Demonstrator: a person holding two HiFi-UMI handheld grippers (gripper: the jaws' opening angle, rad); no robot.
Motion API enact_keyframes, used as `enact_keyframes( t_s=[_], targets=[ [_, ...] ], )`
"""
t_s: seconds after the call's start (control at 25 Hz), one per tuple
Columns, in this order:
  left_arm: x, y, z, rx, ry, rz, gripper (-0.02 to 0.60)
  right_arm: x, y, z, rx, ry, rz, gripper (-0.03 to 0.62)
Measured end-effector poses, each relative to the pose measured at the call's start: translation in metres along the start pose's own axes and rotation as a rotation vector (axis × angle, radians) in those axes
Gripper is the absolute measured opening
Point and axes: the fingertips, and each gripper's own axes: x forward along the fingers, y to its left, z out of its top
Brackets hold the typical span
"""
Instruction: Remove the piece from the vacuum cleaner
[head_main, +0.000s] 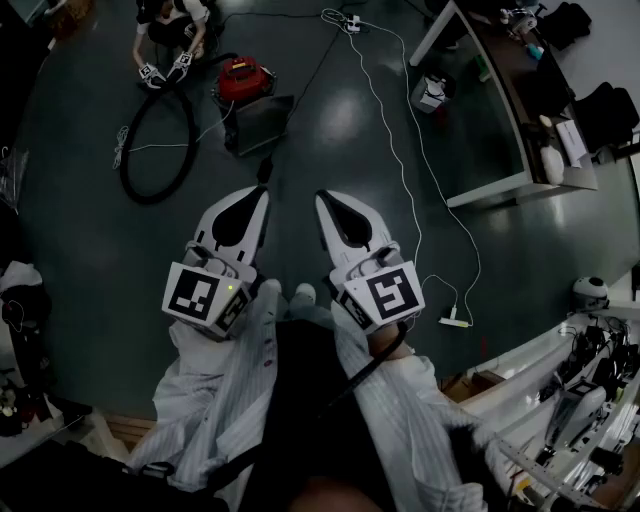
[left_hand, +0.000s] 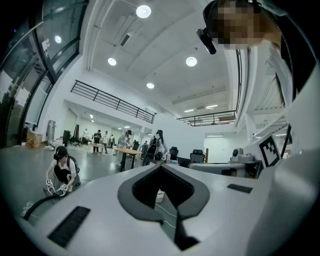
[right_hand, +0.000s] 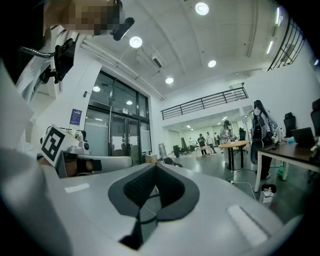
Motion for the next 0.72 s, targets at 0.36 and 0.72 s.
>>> enact_keyframes(
  t_s=[0.36,0.72],
  targets=[
    [0.005,-0.009,-0.002,-0.006,0.005,-0.005,0.003,-0.007,-0.006,0.002,0.011,-0.006,-0.002,-0.002],
    [0.013,-0.017,-0.012,-0.014,0.008,0.011,0.003,-0.017,-0.02,-0.003,0.056,-0.011,0.017,0.0]
  ],
)
